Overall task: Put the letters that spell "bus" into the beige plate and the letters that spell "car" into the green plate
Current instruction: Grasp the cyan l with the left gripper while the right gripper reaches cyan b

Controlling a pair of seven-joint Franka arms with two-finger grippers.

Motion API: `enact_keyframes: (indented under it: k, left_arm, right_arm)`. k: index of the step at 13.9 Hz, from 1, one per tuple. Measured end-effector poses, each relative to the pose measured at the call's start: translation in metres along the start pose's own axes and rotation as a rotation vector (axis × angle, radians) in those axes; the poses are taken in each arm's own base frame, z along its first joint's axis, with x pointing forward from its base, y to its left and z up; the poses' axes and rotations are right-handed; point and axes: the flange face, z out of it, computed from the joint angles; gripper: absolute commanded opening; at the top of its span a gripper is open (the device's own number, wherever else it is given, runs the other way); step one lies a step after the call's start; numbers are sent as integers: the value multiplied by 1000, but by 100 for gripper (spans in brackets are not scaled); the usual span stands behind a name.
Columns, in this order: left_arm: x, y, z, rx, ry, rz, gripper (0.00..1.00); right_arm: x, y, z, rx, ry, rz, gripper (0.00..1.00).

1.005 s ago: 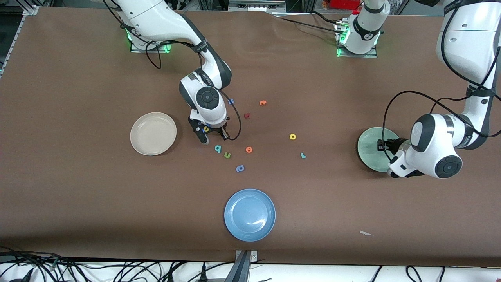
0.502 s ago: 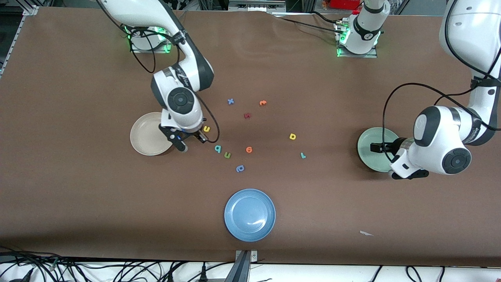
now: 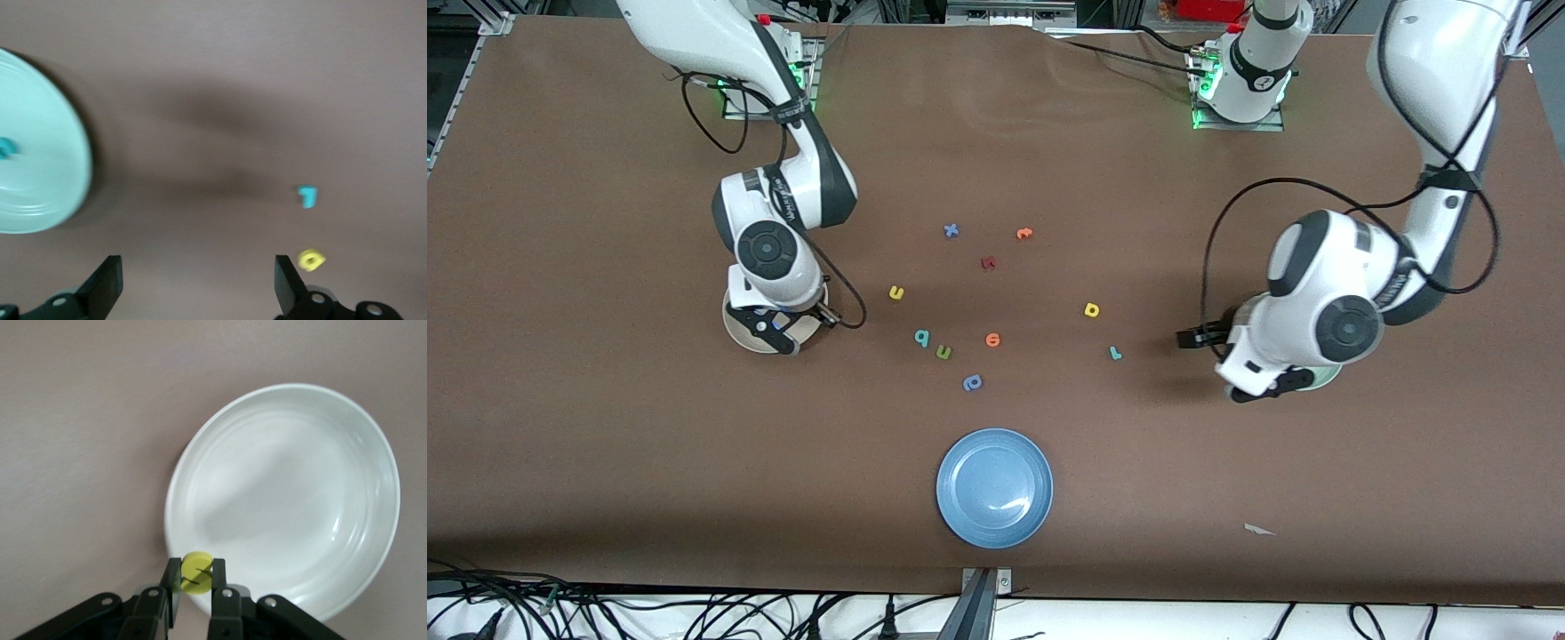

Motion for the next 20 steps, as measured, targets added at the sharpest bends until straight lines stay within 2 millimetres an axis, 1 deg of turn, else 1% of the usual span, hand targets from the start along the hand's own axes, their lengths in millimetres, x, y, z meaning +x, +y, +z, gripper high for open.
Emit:
enact_keyframes:
  k: [1,2,3,4,6,7,9,10,11,12,13,14,16,17,18,19,20]
  left_arm:
    - [-4,17,11,-12,14,-29,98]
    - [-8,32,23,-24,23,-56,97]
    - [-11,45,35,-37,31,-83,94]
    - [-11,55,46,-53,40,-112,94]
    - [-7,65,65,-90,56,-180,94]
    - [-6,70,76,-102,57,-207,93]
    - [-9,80,96,-105,53,-229,82]
    - [-10,83,103,-106,53,-231,79]
    - [-10,86,108,-104,59,-227,78]
    - [-10,87,113,-91,69,-218,76]
    - [-11,87,118,-79,73,-214,73]
    - [-11,87,122,-72,76,-213,70]
    - [-11,88,123,-67,78,-215,65]
    - [-11,88,123,-67,79,-217,62]
    - [-11,88,123,-67,79,-219,59]
    - [-11,88,124,-67,78,-220,55]
    - [-11,88,124,-66,78,-222,53]
  right_arm:
    - [0,8,9,12,9,-8,37]
    - [-2,14,18,20,15,-11,73]
    - [-3,18,24,22,17,-12,99]
    - [-3,20,26,23,19,-11,100]
    - [-1,19,19,35,26,-14,100]
    - [0,18,12,44,29,-15,100]
    - [3,9,-14,48,25,-22,100]
    - [2,0,-32,54,25,-36,100]
    - [-5,-14,-49,69,28,-58,100]
    - [-16,-29,-62,87,33,-86,100]
    - [-29,-45,-70,104,37,-117,100]
    - [-44,-63,-73,117,38,-152,100]
    - [-74,-106,-66,137,36,-217,100]
    - [-82,-124,-59,141,37,-235,100]
    - [-86,-137,-51,141,40,-247,100]
    - [-86,-147,-43,139,42,-256,98]
    - [-85,-152,-36,135,44,-268,78]
